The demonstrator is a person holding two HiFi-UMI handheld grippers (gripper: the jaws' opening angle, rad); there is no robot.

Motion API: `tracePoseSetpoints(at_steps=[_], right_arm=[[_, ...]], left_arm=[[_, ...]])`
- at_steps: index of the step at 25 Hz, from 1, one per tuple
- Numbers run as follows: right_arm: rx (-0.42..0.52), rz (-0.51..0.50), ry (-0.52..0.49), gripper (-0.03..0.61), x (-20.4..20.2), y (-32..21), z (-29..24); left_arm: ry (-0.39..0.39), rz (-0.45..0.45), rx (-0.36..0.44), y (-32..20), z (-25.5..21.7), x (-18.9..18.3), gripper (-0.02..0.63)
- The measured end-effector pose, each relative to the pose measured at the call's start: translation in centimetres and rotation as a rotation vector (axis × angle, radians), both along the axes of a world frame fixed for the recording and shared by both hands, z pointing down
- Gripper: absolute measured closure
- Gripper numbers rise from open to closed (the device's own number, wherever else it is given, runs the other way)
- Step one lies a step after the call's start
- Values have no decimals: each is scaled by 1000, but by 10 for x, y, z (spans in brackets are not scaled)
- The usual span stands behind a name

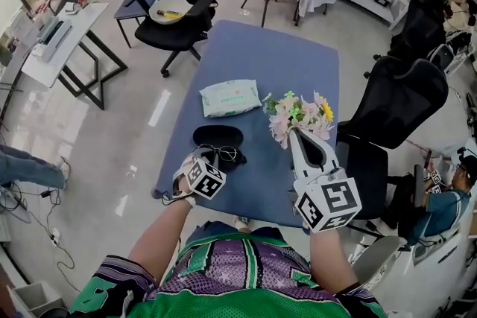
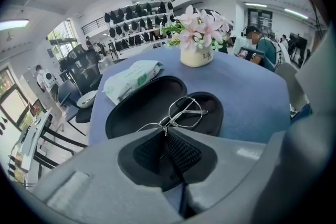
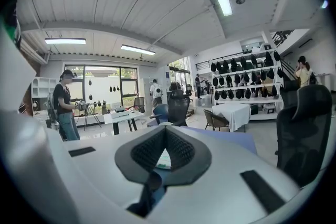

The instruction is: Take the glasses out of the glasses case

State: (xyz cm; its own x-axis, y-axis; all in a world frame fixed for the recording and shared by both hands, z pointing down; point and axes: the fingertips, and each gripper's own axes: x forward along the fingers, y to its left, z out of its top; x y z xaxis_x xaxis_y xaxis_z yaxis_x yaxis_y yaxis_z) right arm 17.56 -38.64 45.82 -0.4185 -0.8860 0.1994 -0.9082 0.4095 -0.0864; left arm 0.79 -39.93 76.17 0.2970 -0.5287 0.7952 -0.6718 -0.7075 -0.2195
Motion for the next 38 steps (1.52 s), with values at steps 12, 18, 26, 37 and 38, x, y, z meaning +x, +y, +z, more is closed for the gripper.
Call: tracePoseSetpoints(at_steps=[12, 18, 26, 37, 38], right_arm=[[4, 19, 2, 577, 2, 7, -3], [12, 28, 3, 577, 1, 10, -11], [29, 30, 4, 577, -5, 17, -23], [49, 36, 33, 577, -19, 36, -41], [52, 37, 35, 577, -20, 38, -41]], left_arm=[[7, -1, -24, 2, -1, -2, 594], [36, -16, 12, -4, -19, -3, 594], [82, -33, 50, -10, -43, -4, 594], [180, -56, 133, -9, -85, -9, 594], [194, -59, 141, -8, -89, -10, 594]])
